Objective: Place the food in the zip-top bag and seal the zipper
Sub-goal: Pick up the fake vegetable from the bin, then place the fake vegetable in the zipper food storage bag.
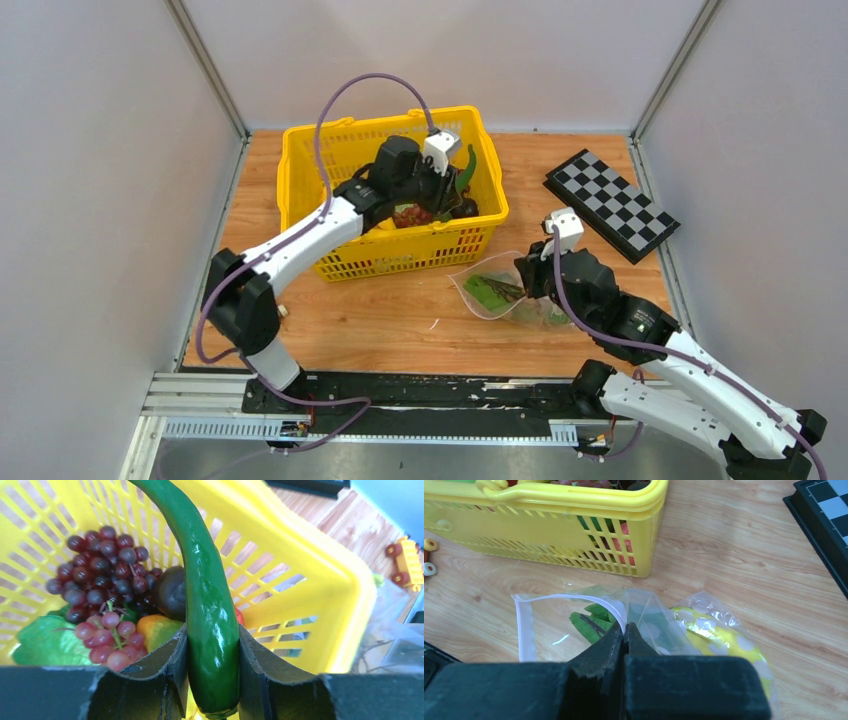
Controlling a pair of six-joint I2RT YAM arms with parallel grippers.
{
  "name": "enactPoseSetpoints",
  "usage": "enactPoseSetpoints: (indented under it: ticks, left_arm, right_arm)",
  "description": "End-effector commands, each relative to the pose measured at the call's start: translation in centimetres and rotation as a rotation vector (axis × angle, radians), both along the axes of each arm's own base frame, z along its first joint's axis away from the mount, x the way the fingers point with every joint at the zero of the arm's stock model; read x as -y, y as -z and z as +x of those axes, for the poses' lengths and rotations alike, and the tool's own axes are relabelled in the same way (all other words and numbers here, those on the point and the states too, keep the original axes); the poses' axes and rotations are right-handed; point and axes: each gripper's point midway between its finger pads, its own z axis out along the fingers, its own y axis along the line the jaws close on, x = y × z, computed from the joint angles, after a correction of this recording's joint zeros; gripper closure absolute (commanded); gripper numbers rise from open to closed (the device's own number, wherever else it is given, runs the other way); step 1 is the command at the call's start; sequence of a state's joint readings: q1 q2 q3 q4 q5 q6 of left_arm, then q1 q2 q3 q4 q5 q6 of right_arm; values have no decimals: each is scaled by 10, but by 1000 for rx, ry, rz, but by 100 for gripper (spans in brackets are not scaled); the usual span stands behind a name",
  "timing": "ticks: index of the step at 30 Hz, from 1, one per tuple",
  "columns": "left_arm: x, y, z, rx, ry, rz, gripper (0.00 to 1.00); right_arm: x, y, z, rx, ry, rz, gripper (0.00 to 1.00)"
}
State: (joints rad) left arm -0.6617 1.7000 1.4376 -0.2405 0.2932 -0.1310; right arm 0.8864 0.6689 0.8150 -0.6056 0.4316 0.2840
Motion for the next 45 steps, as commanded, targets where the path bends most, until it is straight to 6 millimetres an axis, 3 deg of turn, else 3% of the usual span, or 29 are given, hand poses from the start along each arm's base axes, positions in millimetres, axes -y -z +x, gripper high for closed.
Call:
enactPoseSetpoints:
  ticks: [1, 9, 12, 15, 21, 24, 27, 31, 39, 45]
  left_arm:
    - [-14, -55, -3, 121, -58, -83, 61]
    - [-36, -91, -40, 175, -34, -146, 62]
    - [-43, -104, -74, 172, 74, -157, 61]
    - [-47, -109, -120, 116, 210, -176, 61]
    - [-63, -79, -223, -4, 441, -124, 61]
    - [-73, -60, -250, -44, 489, -105, 63]
    - [-82, -45, -262, -59, 518, -75, 64]
    - [-78, -36, -260, -65, 529, -62, 64]
    - [-48, -26, -247, -90, 610, -2, 63]
    - [-27, -22, -233, -95, 628, 25, 63]
  right_arm:
    - [-15, -14, 0, 11, -37, 97, 100]
    - [-22, -17, -6, -10, -61, 157, 100]
    - [-20, -17, 1, -4, -15, 182, 99]
    - [-31, -23, 3, 14, -40, 225, 100]
    - [-43, -23, 6, 17, -68, 254, 100]
    - [-50, -23, 6, 13, -100, 245, 100]
    - [-57, -25, 4, 14, -144, 237, 100]
    - [-66, -25, -2, 12, -211, 232, 100]
    - [-79, -30, -15, 25, -339, 229, 100]
    - [-87, -48, -34, 69, -466, 273, 99]
